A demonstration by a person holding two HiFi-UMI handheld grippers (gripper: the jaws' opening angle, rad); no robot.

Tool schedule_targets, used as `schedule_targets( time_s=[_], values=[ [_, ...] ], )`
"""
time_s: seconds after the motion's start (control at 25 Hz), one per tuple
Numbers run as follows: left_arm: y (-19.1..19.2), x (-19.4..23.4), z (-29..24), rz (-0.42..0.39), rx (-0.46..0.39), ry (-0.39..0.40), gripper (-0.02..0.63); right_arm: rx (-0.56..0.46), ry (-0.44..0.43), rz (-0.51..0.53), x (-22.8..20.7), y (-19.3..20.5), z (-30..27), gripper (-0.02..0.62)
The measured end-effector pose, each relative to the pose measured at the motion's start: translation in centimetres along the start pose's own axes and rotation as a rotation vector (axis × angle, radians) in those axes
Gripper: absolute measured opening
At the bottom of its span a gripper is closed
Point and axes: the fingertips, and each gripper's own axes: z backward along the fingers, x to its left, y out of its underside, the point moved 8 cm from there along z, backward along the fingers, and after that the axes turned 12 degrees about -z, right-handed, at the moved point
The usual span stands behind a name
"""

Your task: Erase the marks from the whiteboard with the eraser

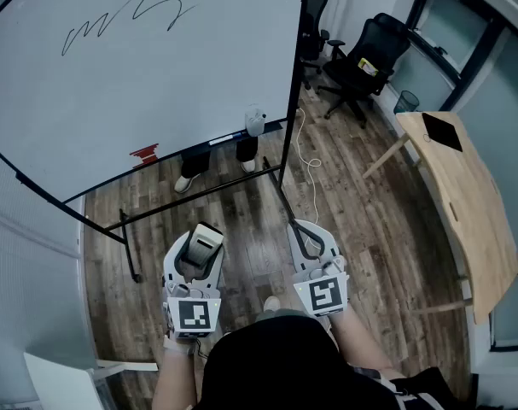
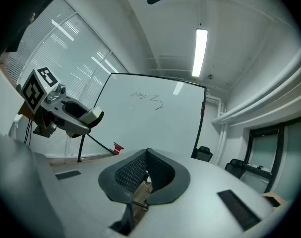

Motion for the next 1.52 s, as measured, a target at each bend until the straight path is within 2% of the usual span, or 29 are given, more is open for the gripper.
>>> schedule_targets(
  time_s=[0.16, 0.32, 0.48, 0.68, 0.96, 1.08, 1.24, 1.52],
  values=[
    [-0.5, -0.9, -2.4, -0.046, 0.029, 0.027, 0.264, 0.008, 0.0, -0.01, -2.1, 0.9, -0.2, 0.029],
    [-1.7, -2.3, -5.2, -0.005, 0.026, 0.01, 0.264, 0.004, -0.014, -0.033, -4.7, 2.1, 0.1, 0.029],
    [-2.6, -3.1, -8.0, -0.033, 0.045, 0.033, 0.264, -0.016, -0.016, -0.091, -7.5, 3.0, -0.3, 0.029],
    [-4.0, -3.4, -10.4, -0.013, 0.032, 0.036, 0.264, -0.027, -0.003, -0.106, -9.6, 3.2, -0.8, 0.029],
    [-4.2, -2.8, -14.9, -0.043, 0.011, 0.067, 0.264, 0.004, 0.033, -0.143, -11.7, 4.6, -2.2, 0.029],
    [-4.1, -1.6, -17.8, -0.065, -0.003, 0.083, 0.264, 0.001, 0.055, -0.155, -12.9, 4.4, -4.2, 0.029],
    [-3.6, 1.4, -22.9, -0.113, -0.02, 0.037, 0.264, 0.035, 0.073, -0.164, -14.5, 4.6, -9.0, 0.029],
    [-3.0, 11.0, -33.1, -0.145, -0.1, -0.04, 0.264, 0.016, 0.068, -0.097, -17.6, 1.6, -21.1, 0.029]
  ],
)
